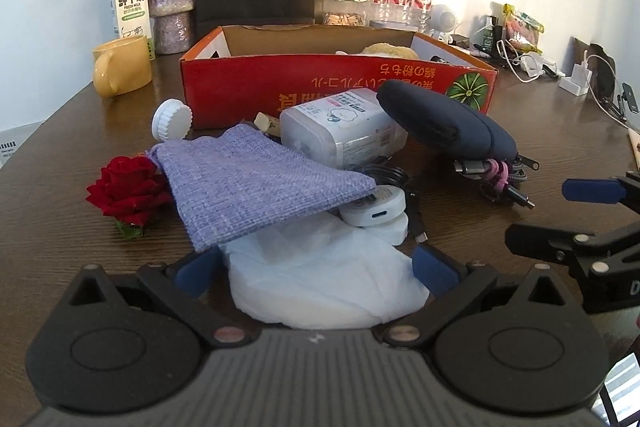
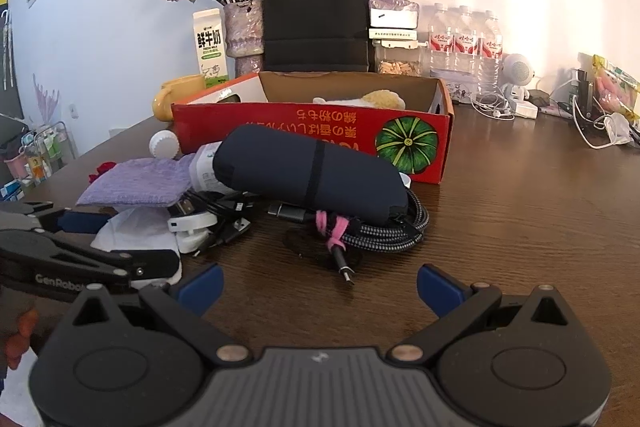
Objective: Organize objects
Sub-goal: 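Move both grippers back toward the remaining items on the table, then grasp the white cloth with the left gripper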
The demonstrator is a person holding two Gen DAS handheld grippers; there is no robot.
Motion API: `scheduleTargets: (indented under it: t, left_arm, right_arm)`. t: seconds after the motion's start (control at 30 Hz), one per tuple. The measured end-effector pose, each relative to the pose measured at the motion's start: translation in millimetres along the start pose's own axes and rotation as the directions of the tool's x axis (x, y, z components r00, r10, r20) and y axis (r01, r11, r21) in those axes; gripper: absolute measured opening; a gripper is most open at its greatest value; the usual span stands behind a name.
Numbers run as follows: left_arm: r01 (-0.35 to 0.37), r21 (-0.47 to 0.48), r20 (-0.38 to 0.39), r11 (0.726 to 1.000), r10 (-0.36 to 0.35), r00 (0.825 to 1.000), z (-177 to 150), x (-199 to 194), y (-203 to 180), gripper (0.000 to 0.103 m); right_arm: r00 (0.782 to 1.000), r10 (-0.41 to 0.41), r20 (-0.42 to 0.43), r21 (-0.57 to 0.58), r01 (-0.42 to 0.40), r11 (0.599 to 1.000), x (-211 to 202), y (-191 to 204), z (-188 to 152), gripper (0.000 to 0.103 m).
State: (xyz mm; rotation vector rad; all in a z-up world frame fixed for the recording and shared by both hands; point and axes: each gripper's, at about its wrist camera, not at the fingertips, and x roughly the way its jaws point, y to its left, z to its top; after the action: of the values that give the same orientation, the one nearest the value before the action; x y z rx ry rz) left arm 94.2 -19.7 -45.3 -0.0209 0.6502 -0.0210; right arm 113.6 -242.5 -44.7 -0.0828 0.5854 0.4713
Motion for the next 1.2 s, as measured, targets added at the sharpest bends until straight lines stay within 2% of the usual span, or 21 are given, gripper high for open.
scheduleTargets:
  t: [0.23,0.3,0.4,0.5,0.57,0.7,0.77,0.9,1.2]
  left_arm:
    - [0.011,0.002,0.026,1.000,-0.011,1.000,-4,-3,3,0.100]
    - [0.017,0.009,0.031,1.000,-0.017,0.999,-5,-5,4,0.095]
    - [0.043,0.024,0.038,0.999,-0.043,0.998,-6,-9,7,0.082]
    - [0.063,0.035,0.033,0.997,-0.065,0.997,-9,-15,17,0.079]
    - [0.066,0.031,0.025,0.997,-0.067,0.997,-10,-18,27,0.076]
    - [0.071,0.006,0.025,0.997,-0.071,0.997,-11,-26,45,0.060]
    - [0.068,-0.002,0.025,0.998,-0.068,0.997,-13,-29,49,0.058]
    - [0.085,-0.019,0.031,0.996,-0.085,0.996,-15,-34,51,0.046]
    - [0.105,-0.029,0.077,0.994,-0.103,0.992,-17,-57,56,0.040]
  right_arm:
    - [1.000,0.002,-0.008,-0.005,-0.002,1.000,7,1,1,0.103]
    - [1.000,0.002,-0.012,-0.004,-0.002,1.000,8,0,0,0.103]
    - [1.000,0.001,-0.016,-0.002,-0.001,1.000,9,0,-1,0.103]
    - [1.000,-0.006,-0.017,-0.001,0.006,1.000,9,-1,-1,0.103]
    - [1.000,-0.009,-0.018,0.000,0.009,1.000,8,-2,-1,0.103]
    - [1.000,-0.012,-0.020,0.002,0.012,1.000,10,-3,-2,0.103]
    - [1.000,-0.010,-0.024,0.000,0.010,1.000,11,-2,-2,0.103]
    - [1.000,0.003,-0.028,-0.013,-0.003,1.000,12,4,-2,0.103]
    - [0.999,0.020,-0.033,-0.040,-0.021,0.999,12,19,0,0.103]
